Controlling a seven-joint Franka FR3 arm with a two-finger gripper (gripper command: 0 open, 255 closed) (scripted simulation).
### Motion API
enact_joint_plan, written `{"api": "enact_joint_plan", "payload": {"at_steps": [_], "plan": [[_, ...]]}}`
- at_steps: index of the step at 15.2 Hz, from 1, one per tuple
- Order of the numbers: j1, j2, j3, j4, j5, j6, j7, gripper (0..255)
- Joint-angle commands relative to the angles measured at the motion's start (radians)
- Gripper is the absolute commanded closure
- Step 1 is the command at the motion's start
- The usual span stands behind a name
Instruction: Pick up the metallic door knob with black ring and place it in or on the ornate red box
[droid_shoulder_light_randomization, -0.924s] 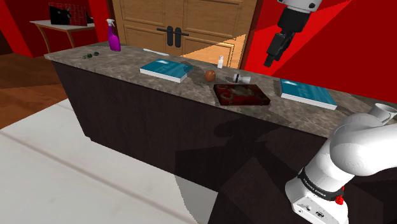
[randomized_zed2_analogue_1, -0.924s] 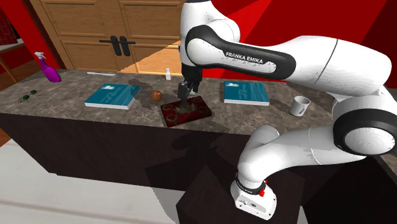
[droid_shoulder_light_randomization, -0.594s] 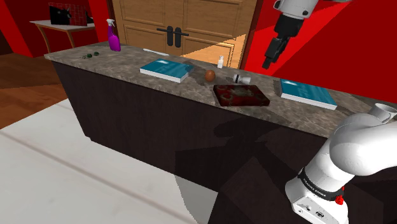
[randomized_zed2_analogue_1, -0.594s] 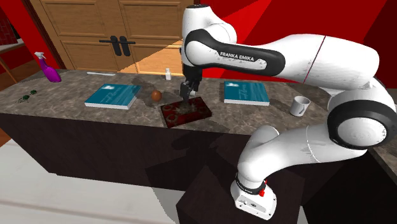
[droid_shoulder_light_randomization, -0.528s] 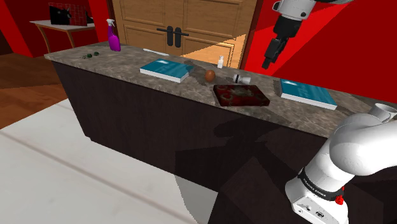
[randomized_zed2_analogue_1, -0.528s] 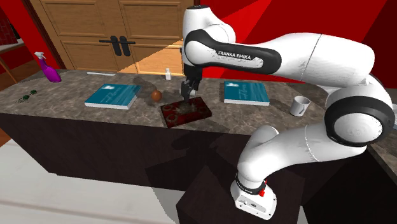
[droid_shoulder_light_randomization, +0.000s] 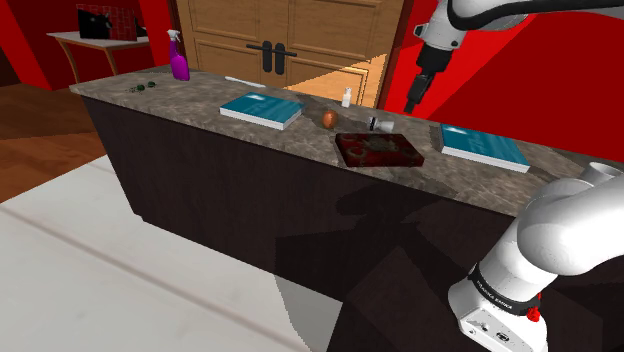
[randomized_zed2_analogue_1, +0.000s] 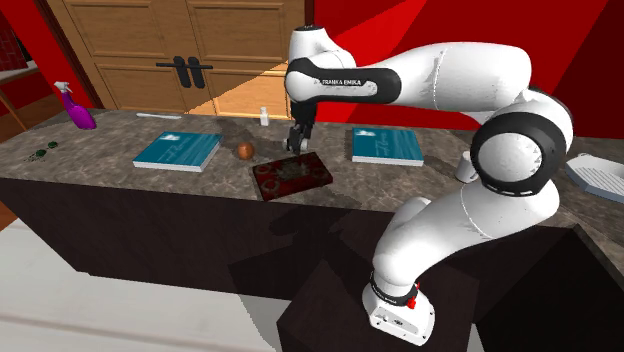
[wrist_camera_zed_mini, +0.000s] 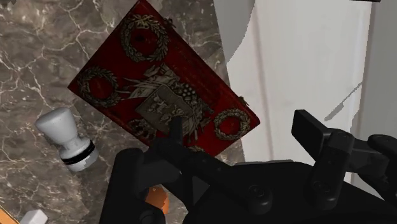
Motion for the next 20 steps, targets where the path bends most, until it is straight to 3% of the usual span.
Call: {"api": "enact_joint_plan", "payload": {"at_steps": [1,9,15,20], "plan": [[0.000,0.067,-0.038,0.024,-0.006,0.042,-0.055,0],[0.005,0.347,-0.167,0.168,0.032,0.163,-0.278,0],[-0.012,0.589,-0.231,0.336,0.128,0.210,-0.460,0],[-0.063,0.804,-0.241,0.519,0.226,0.211,-0.601,0]]}}
